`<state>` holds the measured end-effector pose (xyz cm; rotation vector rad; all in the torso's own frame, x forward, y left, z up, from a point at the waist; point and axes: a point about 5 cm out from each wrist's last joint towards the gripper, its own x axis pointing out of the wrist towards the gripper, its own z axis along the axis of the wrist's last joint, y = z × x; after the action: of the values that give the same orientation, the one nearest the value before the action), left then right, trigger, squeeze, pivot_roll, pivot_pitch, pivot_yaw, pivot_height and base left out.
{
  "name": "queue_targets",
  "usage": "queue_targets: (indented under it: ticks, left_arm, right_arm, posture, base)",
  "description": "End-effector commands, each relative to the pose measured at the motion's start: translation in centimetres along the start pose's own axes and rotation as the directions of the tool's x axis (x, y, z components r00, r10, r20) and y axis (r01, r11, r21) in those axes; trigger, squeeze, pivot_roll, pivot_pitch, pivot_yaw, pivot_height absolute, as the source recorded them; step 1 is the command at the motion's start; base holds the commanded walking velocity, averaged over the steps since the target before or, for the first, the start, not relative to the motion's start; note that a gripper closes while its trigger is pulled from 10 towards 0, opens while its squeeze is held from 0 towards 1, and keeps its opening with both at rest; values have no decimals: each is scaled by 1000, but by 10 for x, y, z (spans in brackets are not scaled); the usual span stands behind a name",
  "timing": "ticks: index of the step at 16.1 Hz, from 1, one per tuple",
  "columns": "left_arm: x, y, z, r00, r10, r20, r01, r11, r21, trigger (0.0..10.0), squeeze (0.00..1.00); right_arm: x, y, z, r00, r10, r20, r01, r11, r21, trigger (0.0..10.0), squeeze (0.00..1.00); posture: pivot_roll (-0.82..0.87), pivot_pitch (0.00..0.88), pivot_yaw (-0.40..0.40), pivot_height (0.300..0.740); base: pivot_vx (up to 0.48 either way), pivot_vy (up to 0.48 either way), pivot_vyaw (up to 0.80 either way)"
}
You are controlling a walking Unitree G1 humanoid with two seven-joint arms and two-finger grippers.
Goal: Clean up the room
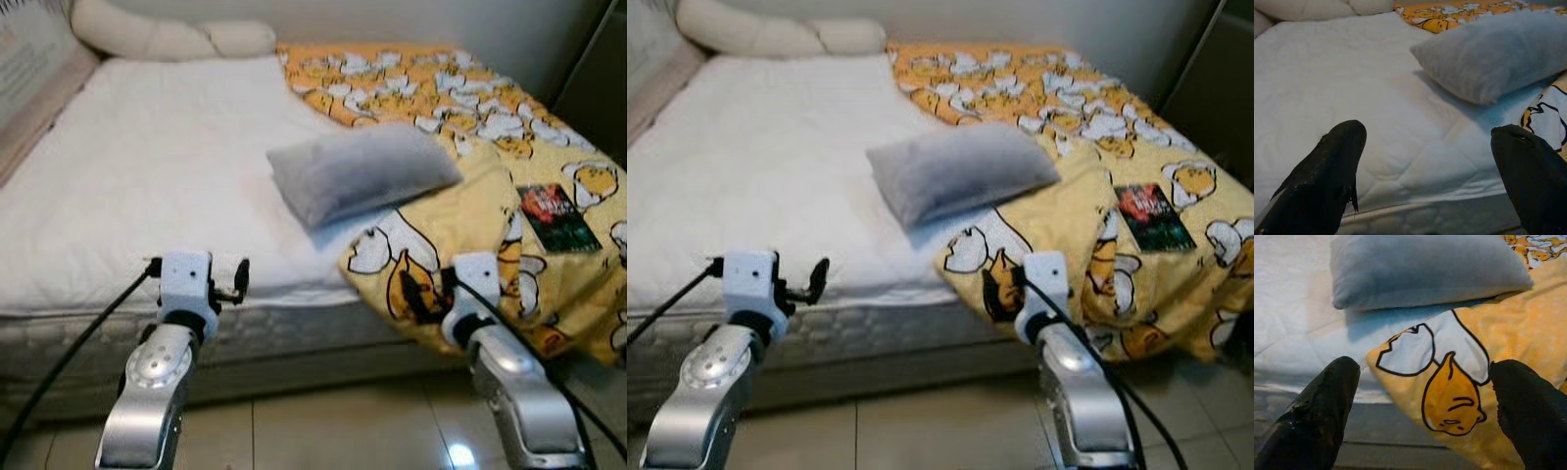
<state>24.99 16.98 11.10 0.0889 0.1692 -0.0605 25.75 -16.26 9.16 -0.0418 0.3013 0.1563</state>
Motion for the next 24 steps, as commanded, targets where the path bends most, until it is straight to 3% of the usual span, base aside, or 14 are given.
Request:
queue_targets:
  ticks: [1, 17, 20, 24]
  left_arm:
    - [1, 4, 3, 1000, 11, 9, -11, 1000, -1, 10000, 0]
    - [-1, 8, 0, 1000, 25, -4, -25, 1000, -18, 10000, 0]
    - [1, 6, -1, 1000, 19, -6, -20, 1000, -13, 10000, 0]
    - [2, 10, 2, 999, 35, 9, -35, 999, -6, 10000, 0]
  right_arm:
    - [0, -1, 1, 1000, -8, 6, 8, 1000, 0, 10000, 1000]
    - [1, -7, 0, 1000, -12, 0, 12, 1000, -16, 10000, 1000]
    - [2, -7, 1, 1000, -11, 2, 11, 1000, -27, 10000, 1000]
    - [2, -7, -1, 1000, -16, -2, 15, 1000, -9, 10000, 1000]
  posture:
    - [-81, 0, -21, 740]
    - [-87, 0, -16, 740]
    - [-83, 0, -22, 740]
    - [-88, 0, -14, 740]
  base:
    - [0, 0, 0]
    - [266, 0, 0]
    - [319, 0, 800]
    - [318, 0, 0]
